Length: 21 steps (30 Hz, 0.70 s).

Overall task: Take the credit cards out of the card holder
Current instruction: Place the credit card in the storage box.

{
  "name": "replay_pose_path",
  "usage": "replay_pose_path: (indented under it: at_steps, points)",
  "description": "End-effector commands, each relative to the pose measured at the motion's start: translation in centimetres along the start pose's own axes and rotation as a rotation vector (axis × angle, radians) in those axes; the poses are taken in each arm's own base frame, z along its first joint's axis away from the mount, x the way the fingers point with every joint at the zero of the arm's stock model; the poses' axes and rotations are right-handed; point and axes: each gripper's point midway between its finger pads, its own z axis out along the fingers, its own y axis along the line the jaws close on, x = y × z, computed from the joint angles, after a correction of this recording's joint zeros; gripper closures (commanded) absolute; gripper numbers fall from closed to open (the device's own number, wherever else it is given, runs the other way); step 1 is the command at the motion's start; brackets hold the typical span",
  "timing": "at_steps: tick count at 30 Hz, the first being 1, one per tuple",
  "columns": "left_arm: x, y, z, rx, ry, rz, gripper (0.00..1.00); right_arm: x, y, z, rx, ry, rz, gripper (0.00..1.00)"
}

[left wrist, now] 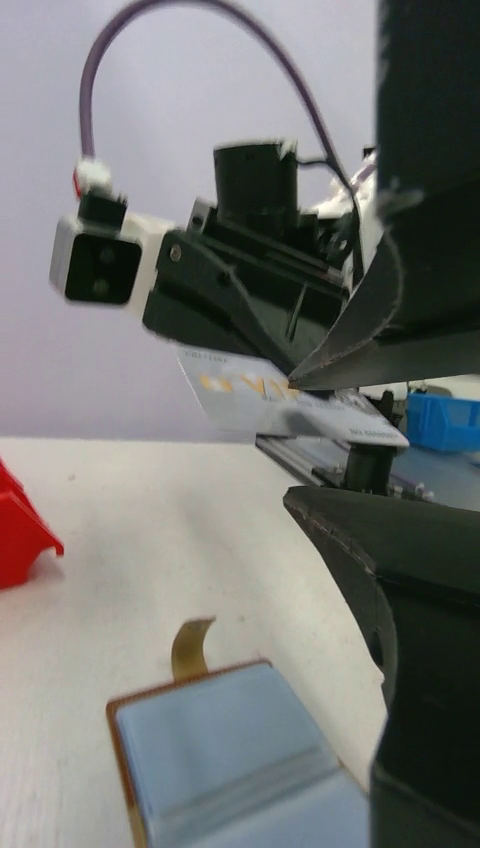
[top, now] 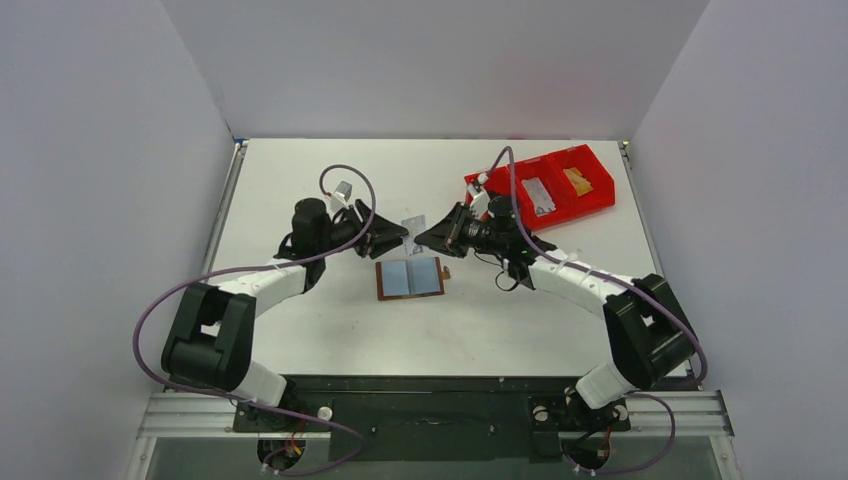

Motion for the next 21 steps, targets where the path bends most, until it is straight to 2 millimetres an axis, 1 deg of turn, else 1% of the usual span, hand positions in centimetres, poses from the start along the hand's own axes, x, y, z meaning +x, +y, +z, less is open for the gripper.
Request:
replay_pose_path:
  at_steps: [1, 2, 3, 4, 5, 6, 7, 8, 9, 10, 11, 12, 13, 14, 15, 16, 17, 18, 19, 20, 21]
  points:
    - [-1.4, 1.0, -0.9, -0.174, -0.054, 0.103, 0.61, -1.8, 0.2, -1.7, 0.148, -0.078, -0.18, 1.0]
    - [-1.0, 2.0, -1.4, -0.237, -0.045, 0.121, 0.6, -1.9, -0.6, -2.2, 0.198, -0.073, -0.2, 1.0]
    - [-1.9, 1.6, -1.5, -0.259, -0.078, 0.148, 0.59, -2.4, -0.7, -2.5, 0.221, -0.096, -0.214, 1.0]
    - [-1.6, 2.1, -2.1, -0.309, -0.068, 0.161, 0.58, -2.4, -1.5, -3.0, 0.27, -0.088, -0.217, 1.0]
    - [-1.9, 2.5, -2.3, -0.339, -0.081, 0.185, 0.57, -3.0, -1.4, -3.3, 0.292, -0.108, -0.24, 1.0]
    - [-1.8, 2.7, -2.7, -0.367, -0.077, 0.18, 0.56, -3.0, -2.2, -3.9, 0.343, -0.104, -0.235, 1.0]
    - [-1.9, 2.8, -2.8, -0.382, -0.084, 0.197, 0.55, -4.1, -2.1, -4.3, 0.374, -0.14, -0.274, 1.0]
    - [-1.9, 2.6, -3.1, -0.391, -0.085, 0.203, 0.54, -4.7, -3.4, -5.3, 0.462, -0.165, -0.282, 1.0]
    - [-2.0, 2.7, -3.2, -0.402, -0.092, 0.22, 0.53, -5.2, -3.7, -6.2, 0.526, -0.165, -0.31, 1.0]
    - [-2.1, 2.5, -3.4, -0.408, -0.093, 0.228, 0.52, -6.5, -4.6, -7.0, 0.613, -0.212, -0.331, 1.0]
    - [-2.1, 2.4, -3.4, -0.409, -0.091, 0.245, 0.51, -7.3, -4.5, -8.1, 0.677, -0.216, -0.367, 1.0]
    - [-2.2, 2.2, -3.5, -0.414, -0.086, 0.249, 0.51, -8.7, -5.4, -9.0, 0.766, -0.263, -0.391, 1.0]
    - [-2.2, 2.2, -3.5, -0.421, -0.081, 0.261, 0.5, -9.6, -4.9, -9.8, 0.815, -0.272, -0.427, 1.0]
    - [-2.3, 2.0, -3.6, -0.43, -0.082, 0.267, 0.49, -10.8, -5.5, -10.7, 0.89, -0.313, -0.449, 1.0]
    - [-2.4, 1.9, -3.7, -0.435, -0.08, 0.282, 0.49, -11.8, -5.0, -11.5, 0.923, -0.334, -0.48, 1.0]
    - [-2.4, 1.8, -3.9, -0.448, -0.081, 0.284, 0.49, -13.0, -5.5, -12.5, 0.989, -0.374, -0.497, 1.0]
    - [-2.4, 1.6, -4.0, -0.454, -0.077, 0.296, 0.48, -14.1, -5.4, -13.4, 1.029, -0.395, -0.522, 1.0]
    - [-2.5, 1.6, -4.1, -0.461, -0.079, 0.303, 0.48, -15.1, -6.0, -14.3, 1.096, -0.41, -0.55, 1.0]
    - [-2.6, 1.5, -4.2, -0.466, -0.075, 0.312, 0.48, -16.1, -6.0, -15.4, 1.139, -0.425, -0.55, 1.0]
    - [-2.5, 1.5, -4.2, -0.47, -0.069, 0.314, 0.48, -16.8, -6.8, -15.9, 1.19, -0.412, -0.564, 1.0]
    - [-2.6, 1.5, -4.1, -0.476, -0.062, 0.317, 0.48, -17.9, -6.9, -16.9, 1.22, -0.423, -0.554, 1.0]
